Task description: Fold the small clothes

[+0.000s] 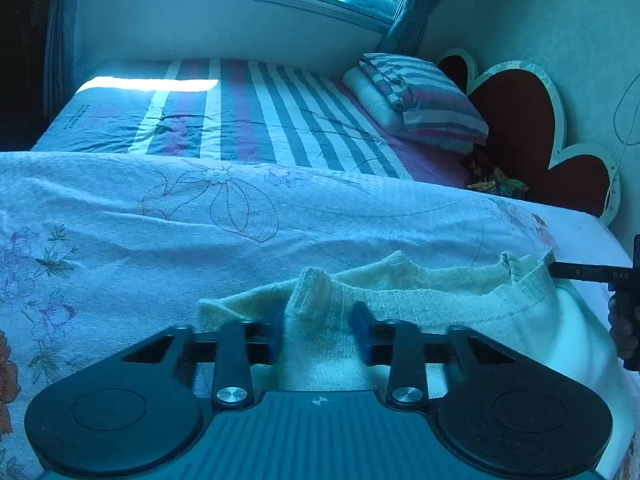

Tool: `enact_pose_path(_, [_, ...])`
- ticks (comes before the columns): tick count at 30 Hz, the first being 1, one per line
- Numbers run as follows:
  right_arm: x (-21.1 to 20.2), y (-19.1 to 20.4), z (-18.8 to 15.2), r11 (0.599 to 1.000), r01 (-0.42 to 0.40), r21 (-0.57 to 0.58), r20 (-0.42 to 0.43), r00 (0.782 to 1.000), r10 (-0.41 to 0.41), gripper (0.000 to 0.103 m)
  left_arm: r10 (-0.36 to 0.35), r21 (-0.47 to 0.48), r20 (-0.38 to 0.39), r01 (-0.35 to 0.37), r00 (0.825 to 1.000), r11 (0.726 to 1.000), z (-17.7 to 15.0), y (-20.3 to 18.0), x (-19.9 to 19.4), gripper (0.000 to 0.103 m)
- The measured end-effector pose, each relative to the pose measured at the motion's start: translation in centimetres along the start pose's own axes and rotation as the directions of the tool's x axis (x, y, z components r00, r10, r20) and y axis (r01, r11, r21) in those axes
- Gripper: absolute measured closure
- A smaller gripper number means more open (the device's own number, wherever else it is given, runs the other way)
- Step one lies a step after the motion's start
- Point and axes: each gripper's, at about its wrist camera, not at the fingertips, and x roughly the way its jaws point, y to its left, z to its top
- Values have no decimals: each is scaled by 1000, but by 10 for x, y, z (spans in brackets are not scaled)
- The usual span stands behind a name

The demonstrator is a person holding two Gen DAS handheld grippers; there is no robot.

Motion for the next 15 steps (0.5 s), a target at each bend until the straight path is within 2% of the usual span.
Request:
enact_pose_path(1, [0, 2, -1, 1000, 3, -17, 1, 1000, -3, 96, -13, -10, 7, 13, 1000, 1000, 0, 1, -1, 101])
enact_pose_path(2, [0, 5, -2, 1000, 5, -30, 5, 1000, -4, 98, -25, -13, 38, 26, 999, 1000, -1, 0, -4, 101])
enact_pose_path(7, [-18, 14, 2, 997, -7, -71, 83, 996, 13, 98, -84, -28, 190, 91, 978, 995, -1, -4, -29, 101])
enact_pose_path(11, [-30, 11, 10, 998, -15, -59, 135, 991, 23, 98, -92, -53, 249, 109, 964, 993, 2, 2, -37, 101])
enact_pose_path(13, [-27, 6, 11, 999, -7, -42, 129, 992, 12, 98, -81, -75, 243, 102, 967, 992, 1, 7, -33, 101])
enact_pose_path(15, [-18, 2, 8, 999, 28, -32, 95, 995, -25, 98, -50, -93, 181, 68, 982, 993, -2, 12, -21, 101])
